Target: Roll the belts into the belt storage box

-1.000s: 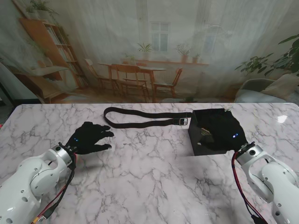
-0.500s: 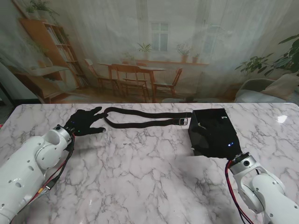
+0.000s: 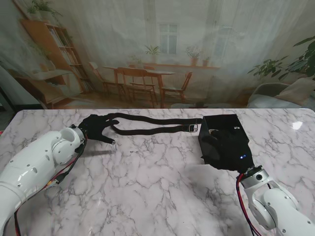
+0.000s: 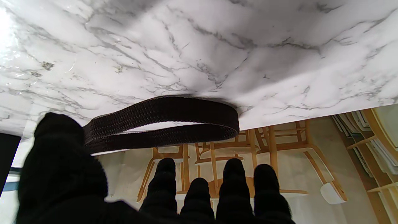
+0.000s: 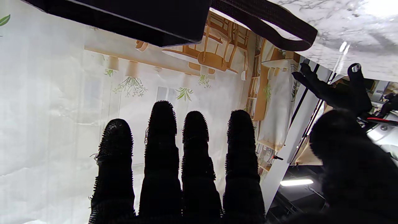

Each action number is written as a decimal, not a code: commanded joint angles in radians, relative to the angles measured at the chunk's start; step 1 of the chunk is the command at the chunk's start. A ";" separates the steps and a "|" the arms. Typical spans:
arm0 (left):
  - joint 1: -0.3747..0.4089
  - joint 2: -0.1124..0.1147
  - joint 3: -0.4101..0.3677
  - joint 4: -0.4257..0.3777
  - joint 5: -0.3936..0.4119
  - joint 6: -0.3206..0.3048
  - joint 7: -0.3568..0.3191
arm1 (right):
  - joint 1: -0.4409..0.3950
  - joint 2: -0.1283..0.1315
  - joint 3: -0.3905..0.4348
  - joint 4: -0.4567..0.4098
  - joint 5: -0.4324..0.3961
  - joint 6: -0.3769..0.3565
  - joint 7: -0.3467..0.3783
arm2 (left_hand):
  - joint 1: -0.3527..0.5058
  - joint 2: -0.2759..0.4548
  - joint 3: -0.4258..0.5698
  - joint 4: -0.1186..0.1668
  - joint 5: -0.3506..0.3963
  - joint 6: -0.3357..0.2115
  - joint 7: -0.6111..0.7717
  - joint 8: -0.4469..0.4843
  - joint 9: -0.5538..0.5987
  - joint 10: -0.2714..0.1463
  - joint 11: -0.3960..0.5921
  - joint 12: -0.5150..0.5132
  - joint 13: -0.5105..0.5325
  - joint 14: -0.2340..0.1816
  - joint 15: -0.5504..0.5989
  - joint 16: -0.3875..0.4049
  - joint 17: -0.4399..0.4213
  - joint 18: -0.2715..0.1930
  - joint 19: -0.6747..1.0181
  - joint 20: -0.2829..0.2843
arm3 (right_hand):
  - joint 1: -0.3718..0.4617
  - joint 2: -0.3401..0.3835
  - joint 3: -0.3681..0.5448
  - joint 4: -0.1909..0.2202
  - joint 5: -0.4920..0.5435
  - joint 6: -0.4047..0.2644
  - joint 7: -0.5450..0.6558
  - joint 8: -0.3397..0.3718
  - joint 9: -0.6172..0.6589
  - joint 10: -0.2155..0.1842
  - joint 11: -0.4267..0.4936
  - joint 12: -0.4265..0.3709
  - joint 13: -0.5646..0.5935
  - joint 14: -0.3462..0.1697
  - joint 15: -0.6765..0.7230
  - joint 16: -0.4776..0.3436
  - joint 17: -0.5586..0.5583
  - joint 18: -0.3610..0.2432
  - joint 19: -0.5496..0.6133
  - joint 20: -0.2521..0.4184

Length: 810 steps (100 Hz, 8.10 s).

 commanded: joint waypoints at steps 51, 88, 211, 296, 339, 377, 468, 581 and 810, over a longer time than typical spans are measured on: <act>-0.143 -0.072 0.263 0.170 -0.145 0.116 0.029 | -0.012 -0.004 0.012 0.019 0.004 -0.002 -0.037 | 0.167 0.067 0.005 -0.011 -0.087 -0.042 -0.083 -0.030 -0.060 0.011 -0.031 -0.004 -0.064 -0.038 -0.013 -0.012 -0.049 -0.017 0.036 0.014 | 0.032 0.039 -0.028 0.030 0.010 -0.016 -0.018 0.026 -0.002 -0.001 -0.013 0.011 -0.030 0.014 -0.039 0.010 -0.023 0.039 -0.021 0.015; -0.243 -0.138 0.432 0.323 -0.251 0.128 0.059 | -0.006 -0.003 0.008 0.026 0.002 -0.002 -0.038 | 0.204 0.115 0.005 -0.013 -0.079 -0.045 -0.069 -0.070 -0.051 0.044 -0.006 0.050 -0.050 -0.017 0.012 0.018 -0.042 0.003 0.072 0.060 | 0.034 0.043 -0.032 0.031 0.008 -0.016 -0.018 0.028 -0.004 -0.003 -0.011 0.012 -0.033 0.014 -0.039 0.009 -0.026 0.038 -0.023 0.017; -0.006 0.024 0.160 -0.028 0.074 0.061 -0.129 | -0.028 -0.007 0.030 0.022 0.008 0.011 -0.067 | 0.526 -0.042 0.022 -0.005 0.374 -0.101 0.676 0.452 0.195 0.046 0.187 0.195 0.010 0.004 0.065 0.081 -0.019 -0.002 0.189 0.135 | 0.040 0.049 -0.037 0.032 0.001 -0.005 -0.023 0.027 -0.008 -0.002 -0.008 0.011 -0.040 0.015 -0.038 0.007 -0.030 0.036 -0.025 0.020; 0.593 0.055 -0.448 -0.583 0.432 -0.263 -0.146 | 0.038 0.019 -0.076 -0.001 -0.012 -0.129 0.176 | 0.527 -0.050 0.023 -0.001 0.393 -0.103 0.701 0.420 0.261 0.048 0.183 0.208 0.048 0.018 0.075 0.092 0.000 0.014 0.220 0.121 | 0.015 0.016 -0.020 0.026 -0.119 0.035 -0.122 -0.030 -0.143 0.010 -0.104 -0.086 -0.115 0.026 -0.093 -0.028 -0.061 0.032 -0.067 0.001; 0.664 0.048 -0.485 -0.657 0.457 -0.295 -0.067 | 0.245 0.027 -0.324 0.072 0.065 -0.142 0.411 | 0.533 -0.056 0.024 0.000 0.404 -0.088 0.702 0.425 0.282 0.054 0.187 0.215 0.066 0.024 0.083 0.098 0.008 0.029 0.232 0.114 | -0.033 0.020 -0.067 0.027 -0.226 0.133 -0.196 -0.044 -0.347 0.099 -0.056 -0.103 -0.278 0.053 -0.131 -0.076 -0.150 0.017 -0.117 -0.020; 0.659 0.050 -0.449 -0.628 0.450 -0.285 -0.052 | 0.469 0.016 -0.572 0.178 0.181 -0.092 0.527 | 0.535 -0.062 0.024 0.000 0.413 -0.083 0.697 0.427 0.290 0.058 0.188 0.220 0.074 0.027 0.086 0.103 0.011 0.038 0.238 0.109 | -0.010 0.026 -0.083 0.033 -0.291 0.163 -0.251 -0.053 -0.400 0.109 -0.057 -0.126 -0.336 0.058 -0.145 -0.101 -0.185 0.007 -0.142 -0.038; 0.706 0.046 -0.454 -0.635 0.443 -0.280 -0.014 | 0.832 -0.053 -1.069 0.421 0.372 0.066 0.526 | 0.530 -0.063 0.025 0.002 0.416 -0.089 0.688 0.435 0.293 0.065 0.183 0.223 0.079 0.032 0.084 0.106 0.002 0.057 0.237 0.095 | 0.024 -0.057 0.072 0.029 0.027 -0.123 0.045 0.092 -0.437 0.108 -0.033 -0.178 -0.384 0.038 -0.044 -0.059 -0.216 -0.005 -0.076 0.017; 0.661 0.044 -0.426 -0.616 0.412 -0.275 -0.042 | 0.741 -0.032 -1.009 0.412 0.392 0.051 0.542 | 0.524 -0.048 0.026 0.005 0.397 -0.091 0.688 0.444 0.305 0.066 0.180 0.224 0.086 0.035 0.081 0.105 0.006 0.068 0.234 0.094 | 0.365 -0.158 0.329 -0.132 0.010 -0.111 0.424 -0.070 0.297 -0.157 0.311 0.289 0.263 -0.119 0.368 0.251 0.206 -0.090 0.235 0.144; 0.639 0.065 -0.564 -0.525 0.524 -0.224 -0.041 | -0.050 0.016 -0.038 -0.108 0.152 -0.214 0.603 | 0.518 -0.033 0.020 -0.005 0.523 -0.112 0.584 0.225 0.243 0.036 0.192 0.119 0.072 0.026 0.081 0.023 0.038 -0.004 0.254 0.004 | 0.503 -0.082 0.302 -0.123 0.224 -0.167 0.492 0.058 0.467 -0.101 0.447 0.442 0.441 -0.051 0.610 0.355 0.340 -0.017 0.351 0.157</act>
